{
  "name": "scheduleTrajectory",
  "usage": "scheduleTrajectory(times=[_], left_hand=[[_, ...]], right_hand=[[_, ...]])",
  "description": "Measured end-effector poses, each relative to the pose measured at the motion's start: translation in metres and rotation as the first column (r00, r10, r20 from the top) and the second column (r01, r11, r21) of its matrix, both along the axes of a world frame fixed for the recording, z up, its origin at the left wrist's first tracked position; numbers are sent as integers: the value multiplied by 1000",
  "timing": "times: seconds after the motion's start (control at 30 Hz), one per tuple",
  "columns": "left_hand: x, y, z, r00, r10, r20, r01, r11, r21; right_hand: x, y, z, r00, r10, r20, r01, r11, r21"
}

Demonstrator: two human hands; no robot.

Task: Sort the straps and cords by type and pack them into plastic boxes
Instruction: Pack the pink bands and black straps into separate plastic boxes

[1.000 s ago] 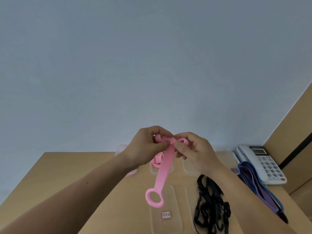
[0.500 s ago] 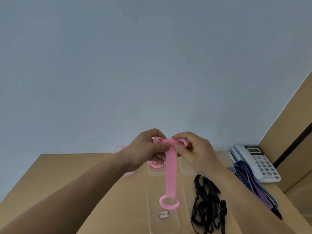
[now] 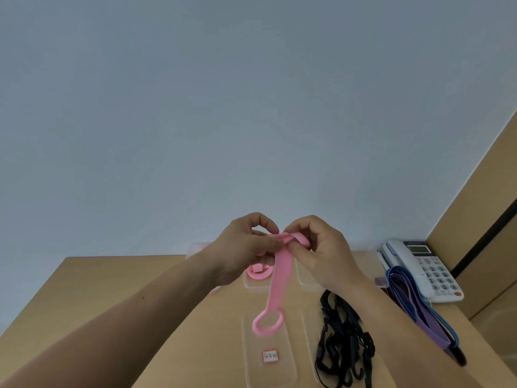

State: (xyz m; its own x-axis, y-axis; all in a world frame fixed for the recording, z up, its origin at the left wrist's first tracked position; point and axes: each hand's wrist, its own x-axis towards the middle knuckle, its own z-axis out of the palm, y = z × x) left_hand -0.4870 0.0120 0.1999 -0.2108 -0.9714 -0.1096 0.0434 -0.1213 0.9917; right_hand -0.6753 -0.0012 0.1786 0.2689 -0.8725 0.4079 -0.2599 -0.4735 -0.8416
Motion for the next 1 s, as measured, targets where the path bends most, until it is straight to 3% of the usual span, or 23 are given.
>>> scheduleTrajectory(times=[0.17, 0.3, 0.63, 0.8, 1.0], left_hand=[[2, -1, -3, 979, 114, 170, -74, 972, -224], [1, 0, -5, 969, 118, 217, -47, 951, -304], [15, -3, -2, 992, -40, 116, 47, 998, -53], [15, -3, 0, 993, -105, -57, 109, 991, 78], [10, -3, 0, 978, -129, -162, 146, 985, 94]], right_hand=[[0, -5, 2, 974, 87, 209, -145, 949, 280], [0, -9, 3, 984, 98, 149, -140, 944, 300], [1, -8, 4, 983, 155, 100, -169, 974, 151], [4, -6, 1, 992, 108, 59, -110, 993, 39], [5, -4, 0, 996, 70, 50, -70, 998, 0]])
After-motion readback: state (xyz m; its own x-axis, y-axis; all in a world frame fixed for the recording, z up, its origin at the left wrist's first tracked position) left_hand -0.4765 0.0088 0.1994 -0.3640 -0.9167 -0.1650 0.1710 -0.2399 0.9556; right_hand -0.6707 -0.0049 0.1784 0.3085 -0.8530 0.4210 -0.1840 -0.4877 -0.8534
